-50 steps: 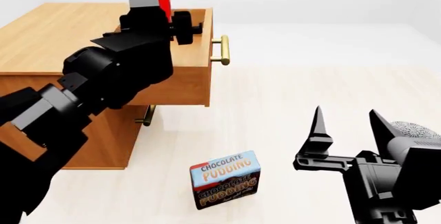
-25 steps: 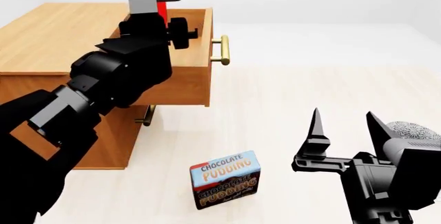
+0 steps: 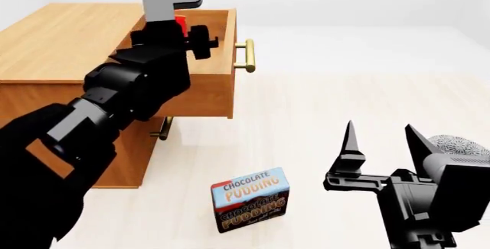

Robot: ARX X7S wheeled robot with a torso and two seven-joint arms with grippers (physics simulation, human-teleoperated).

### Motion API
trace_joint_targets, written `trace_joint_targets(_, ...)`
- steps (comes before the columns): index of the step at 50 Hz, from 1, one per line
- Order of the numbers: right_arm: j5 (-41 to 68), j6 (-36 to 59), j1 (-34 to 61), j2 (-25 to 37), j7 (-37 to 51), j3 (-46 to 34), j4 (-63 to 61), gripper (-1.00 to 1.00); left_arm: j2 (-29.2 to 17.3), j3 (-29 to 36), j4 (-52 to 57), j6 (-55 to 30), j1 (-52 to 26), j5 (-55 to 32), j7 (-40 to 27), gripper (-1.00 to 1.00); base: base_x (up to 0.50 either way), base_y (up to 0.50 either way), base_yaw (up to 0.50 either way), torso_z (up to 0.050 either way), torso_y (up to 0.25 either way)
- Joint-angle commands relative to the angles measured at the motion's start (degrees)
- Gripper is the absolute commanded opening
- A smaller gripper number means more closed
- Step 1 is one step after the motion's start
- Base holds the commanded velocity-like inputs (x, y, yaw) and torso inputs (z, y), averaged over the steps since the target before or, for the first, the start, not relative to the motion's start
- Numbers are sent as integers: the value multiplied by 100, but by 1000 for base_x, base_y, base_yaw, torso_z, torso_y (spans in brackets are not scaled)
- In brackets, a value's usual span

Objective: Put the butter at the back in the top drawer of the cabinet and close it.

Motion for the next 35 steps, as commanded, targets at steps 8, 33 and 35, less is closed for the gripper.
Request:
trace_joint_targets(8,-47,-75,-3,-20,-58,-44,110,100,37,-96,-111,60,-119,254,114,100,0,0,0,0,0)
trace_joint_targets(33,-24,-69,36,-11,-10,-87,66,100,-885,-174,2374,254,-72,352,-406,100,0,0,0,0,0)
trace_joint_targets(35,-13,-59,41,-4,4,-87,47,100,-966,-160,2623,307,-34,396,-387,100,0,0,0,0,0)
